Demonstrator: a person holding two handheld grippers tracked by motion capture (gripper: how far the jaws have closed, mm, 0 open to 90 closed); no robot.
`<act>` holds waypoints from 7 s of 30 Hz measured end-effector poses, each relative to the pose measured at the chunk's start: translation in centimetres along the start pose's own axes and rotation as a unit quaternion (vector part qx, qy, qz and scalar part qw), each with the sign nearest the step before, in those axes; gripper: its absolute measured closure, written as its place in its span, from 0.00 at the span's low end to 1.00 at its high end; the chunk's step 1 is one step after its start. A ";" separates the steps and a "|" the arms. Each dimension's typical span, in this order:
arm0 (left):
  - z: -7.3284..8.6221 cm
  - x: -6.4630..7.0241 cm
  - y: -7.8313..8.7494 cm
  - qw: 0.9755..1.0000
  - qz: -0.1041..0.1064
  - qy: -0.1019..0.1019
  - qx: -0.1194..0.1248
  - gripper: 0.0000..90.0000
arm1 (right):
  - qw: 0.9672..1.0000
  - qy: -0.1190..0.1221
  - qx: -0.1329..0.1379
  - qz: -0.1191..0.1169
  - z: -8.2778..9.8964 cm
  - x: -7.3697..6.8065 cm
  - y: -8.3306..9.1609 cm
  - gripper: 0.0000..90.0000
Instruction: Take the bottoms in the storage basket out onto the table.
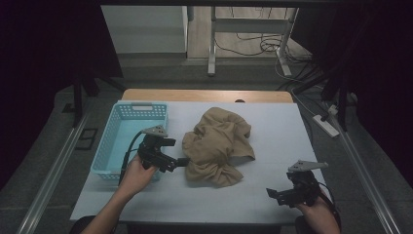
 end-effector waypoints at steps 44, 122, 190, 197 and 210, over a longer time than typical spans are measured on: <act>3.5 -0.3 2.2 0.999 0.025 0.031 0.031 0.01 | 1.000 0.001 -0.002 0.003 0.0 0.0 0.0 0.01; 9.6 -0.5 6.3 0.994 0.000 0.089 0.065 0.00 | 1.000 -0.001 -0.001 0.007 0.0 0.0 -0.1 0.01; 16.7 -1.1 8.3 0.988 -0.048 0.139 0.051 0.00 | 1.000 0.000 0.002 0.014 0.0 0.0 0.0 0.01; 17.2 -1.1 8.8 0.986 -0.046 0.146 0.059 0.00 | 1.000 0.003 0.002 0.016 0.0 0.0 0.0 0.01; 18.1 -1.2 9.6 0.984 -0.049 0.156 0.067 0.00 | 1.000 0.003 0.002 0.016 0.0 -0.1 0.0 0.01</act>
Point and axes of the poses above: each handheld gripper's, and its own axes: y roughly backward along the jaws, z roughly out of its underside, x roughly to its right, the point moved 10 cm from there along -y, roughly forward along the jaws, and after that the axes turned 14 degrees about -x, right-handed, at the moved point
